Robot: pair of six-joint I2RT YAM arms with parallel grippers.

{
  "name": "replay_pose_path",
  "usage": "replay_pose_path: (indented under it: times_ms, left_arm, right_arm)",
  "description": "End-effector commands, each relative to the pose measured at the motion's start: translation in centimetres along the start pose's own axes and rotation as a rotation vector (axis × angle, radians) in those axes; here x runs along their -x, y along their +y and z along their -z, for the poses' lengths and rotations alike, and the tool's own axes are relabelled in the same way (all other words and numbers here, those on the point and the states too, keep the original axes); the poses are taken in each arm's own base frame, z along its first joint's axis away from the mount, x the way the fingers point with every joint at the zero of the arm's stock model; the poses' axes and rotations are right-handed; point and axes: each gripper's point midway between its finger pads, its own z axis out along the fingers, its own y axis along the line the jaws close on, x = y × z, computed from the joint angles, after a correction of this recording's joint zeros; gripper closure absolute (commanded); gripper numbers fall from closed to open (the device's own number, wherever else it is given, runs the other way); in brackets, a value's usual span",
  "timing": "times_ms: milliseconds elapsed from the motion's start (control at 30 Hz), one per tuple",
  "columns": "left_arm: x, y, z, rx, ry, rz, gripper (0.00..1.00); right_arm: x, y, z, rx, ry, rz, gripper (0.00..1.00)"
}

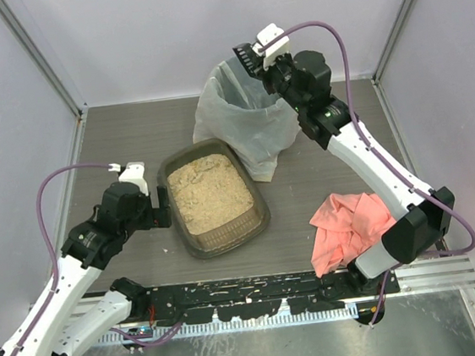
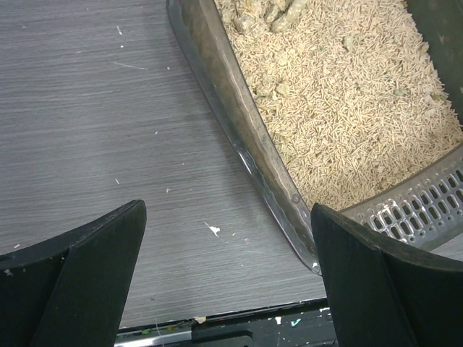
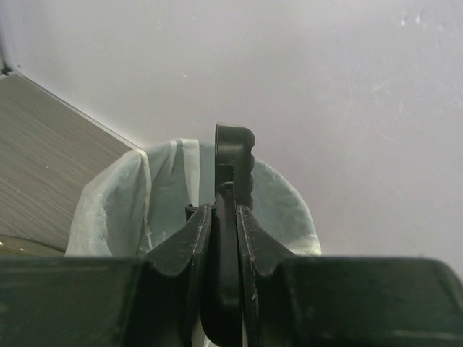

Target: Clean the litter box

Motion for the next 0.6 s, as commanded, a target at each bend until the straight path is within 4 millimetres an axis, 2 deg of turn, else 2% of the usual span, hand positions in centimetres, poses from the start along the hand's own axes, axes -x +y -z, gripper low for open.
replay_pose_path:
  times_ms: [0,200,367,467,567]
  left_arm:
    - [1.4,-0.3,0.0,0.005,-0.029,0.021,0.02]
    - [1.8,0.1,0.1,0.034,-0.045,0.045,0.02]
    - [2.0,0.4,0.5,0.041,-0.068,0.054,0.02]
    - [2.1,0.4,0.6,0.037,-0.075,0.055,0.02]
    - [2.0,0.5,0.7,0.048,-0.061,0.060,0.02]
  right_arm:
    - [2.7,-3.0,0.5,-0.165,-0.042,-0.145,0.99]
    - [4.7,-3.1,2.7,-0.138,-0.095,-0.357,0.99]
    - [4.7,-3.7,5.8,-0.080,-0.097,-0.471,0.99]
    - [5.8,-3.0,8.0,-0.034,-0.103,-0.514,0.99]
    - [5.7,-1.1,9.6,0.051,-0.078,-0.570,0.99]
